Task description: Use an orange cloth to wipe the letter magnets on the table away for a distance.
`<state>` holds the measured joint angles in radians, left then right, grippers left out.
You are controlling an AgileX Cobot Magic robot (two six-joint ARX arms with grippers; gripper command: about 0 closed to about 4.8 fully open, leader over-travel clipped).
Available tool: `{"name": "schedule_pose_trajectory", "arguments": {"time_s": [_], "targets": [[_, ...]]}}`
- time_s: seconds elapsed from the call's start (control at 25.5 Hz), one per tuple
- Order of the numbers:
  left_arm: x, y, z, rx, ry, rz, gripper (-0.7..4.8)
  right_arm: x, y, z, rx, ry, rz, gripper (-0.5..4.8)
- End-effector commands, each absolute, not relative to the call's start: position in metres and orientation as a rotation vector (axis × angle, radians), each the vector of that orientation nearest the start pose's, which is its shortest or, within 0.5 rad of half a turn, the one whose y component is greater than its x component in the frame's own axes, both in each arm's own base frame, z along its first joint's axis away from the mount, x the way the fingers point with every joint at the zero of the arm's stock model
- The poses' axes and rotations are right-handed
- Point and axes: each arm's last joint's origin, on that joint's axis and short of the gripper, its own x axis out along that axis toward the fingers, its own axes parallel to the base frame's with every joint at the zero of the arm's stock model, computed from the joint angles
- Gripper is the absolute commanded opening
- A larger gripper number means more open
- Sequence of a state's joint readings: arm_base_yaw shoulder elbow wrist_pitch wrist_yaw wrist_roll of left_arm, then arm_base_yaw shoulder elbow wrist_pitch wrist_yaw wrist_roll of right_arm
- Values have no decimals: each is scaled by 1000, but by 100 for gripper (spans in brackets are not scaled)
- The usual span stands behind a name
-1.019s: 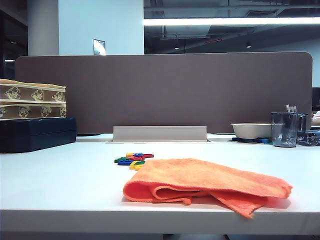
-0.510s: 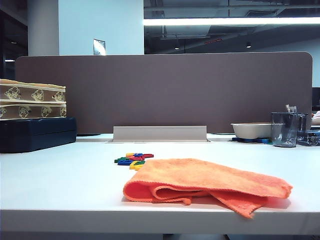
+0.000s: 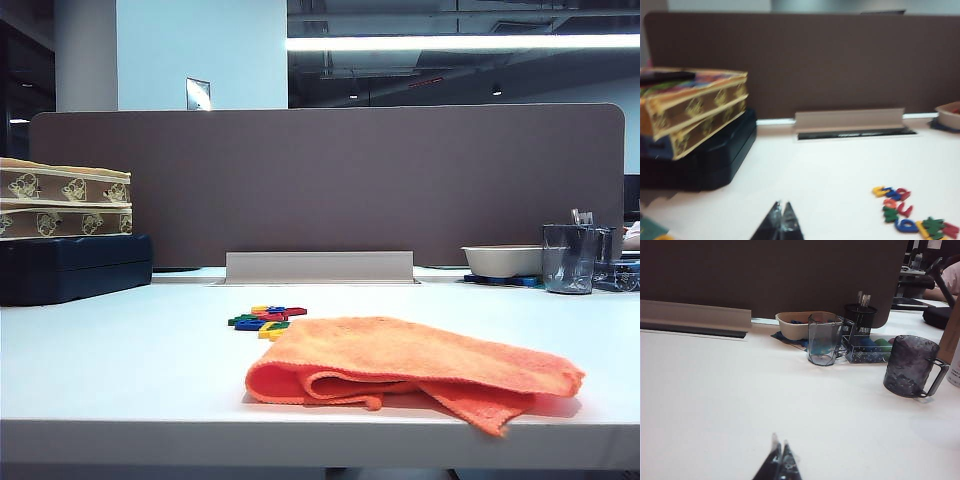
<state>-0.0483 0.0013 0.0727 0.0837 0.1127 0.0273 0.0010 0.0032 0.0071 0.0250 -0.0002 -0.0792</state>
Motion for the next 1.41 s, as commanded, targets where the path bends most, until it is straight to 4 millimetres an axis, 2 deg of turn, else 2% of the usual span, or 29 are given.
{"name": "schedule_pose_trajectory", "arguments": {"time_s": [0.04,0.08,0.16,0.24,0.55,0.82,1.1,1.18,1.25,1.41], "targets": [[89,-9,204,36,-185,-210,-2,98,0,167,-78,-33,-1,-5],[88,-9,205,38,-190,-223,3,98,0,167,-78,-33,-1,-5],[87,-10,207,41,-197,-252,56,98,0,167,-78,-33,-1,-5],[86,-11,210,44,-207,-277,85,98,0,167,-78,-33,-1,-5],[86,-13,234,61,-233,-366,90,98,0,167,-78,-33,-1,-5],[108,-25,243,119,-183,-489,94,98,0,167,-78,-33,-1,-5],[128,-53,238,207,-93,-653,95,98,0,167,-78,-33,-1,-5],[134,-62,236,218,-70,-682,127,98,0,167,-78,-33,-1,-5],[138,-71,232,232,-53,-711,136,98,0,167,-78,-33,-1,-5],[153,-101,219,261,15,-819,137,98,0,167,-78,-33,-1,-5]]}}
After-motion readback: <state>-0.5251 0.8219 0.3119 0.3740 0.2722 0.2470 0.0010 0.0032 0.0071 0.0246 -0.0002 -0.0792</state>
